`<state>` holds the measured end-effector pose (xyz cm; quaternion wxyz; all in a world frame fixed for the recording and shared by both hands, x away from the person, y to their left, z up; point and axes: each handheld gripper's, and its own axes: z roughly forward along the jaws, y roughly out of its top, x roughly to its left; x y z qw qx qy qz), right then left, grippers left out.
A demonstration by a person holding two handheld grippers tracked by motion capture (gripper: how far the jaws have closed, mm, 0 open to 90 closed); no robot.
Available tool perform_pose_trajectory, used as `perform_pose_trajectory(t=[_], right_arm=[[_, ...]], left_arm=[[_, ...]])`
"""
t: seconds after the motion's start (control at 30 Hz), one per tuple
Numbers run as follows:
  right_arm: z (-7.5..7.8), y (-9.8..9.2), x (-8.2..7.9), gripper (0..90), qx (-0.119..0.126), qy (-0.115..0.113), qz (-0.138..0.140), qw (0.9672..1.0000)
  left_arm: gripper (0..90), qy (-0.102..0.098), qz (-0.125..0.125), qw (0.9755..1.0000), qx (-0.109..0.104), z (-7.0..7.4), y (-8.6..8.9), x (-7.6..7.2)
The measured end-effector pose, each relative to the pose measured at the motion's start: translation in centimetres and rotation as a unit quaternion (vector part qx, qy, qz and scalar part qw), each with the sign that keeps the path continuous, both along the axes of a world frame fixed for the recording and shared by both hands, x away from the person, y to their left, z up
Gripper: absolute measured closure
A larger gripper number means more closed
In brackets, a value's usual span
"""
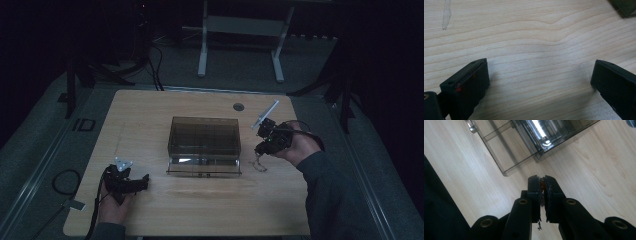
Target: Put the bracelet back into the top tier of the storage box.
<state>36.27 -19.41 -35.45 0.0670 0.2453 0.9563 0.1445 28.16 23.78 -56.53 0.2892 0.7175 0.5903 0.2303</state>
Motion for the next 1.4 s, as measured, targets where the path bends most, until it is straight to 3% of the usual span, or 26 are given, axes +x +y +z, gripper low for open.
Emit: perform_pose_trajectory(t=[0.57, 0.83, 1.4], right_arm=[[2.0, 0.6, 0.0, 84.0, -0.005, -0.009, 0.016, 0.9998], [2.8, 1.0, 0.4, 83.9, -0.035, 0.006, 0.027, 0.999], [3.4, 1.4, 1.7, 84.0, -0.097, 0.043, 0.045, 0.9933]], left_arm=[[2.3, 0.0, -0.001, 1.0, 0.0, 0.0, 0.0, 0.0], [2.3, -0.001, -0.001, 1.0, -0.001, 0.0, 0.0, 0.0], [2.3, 0.0, -0.002, 1.0, 0.0, 0.0, 0.0, 0.0]])
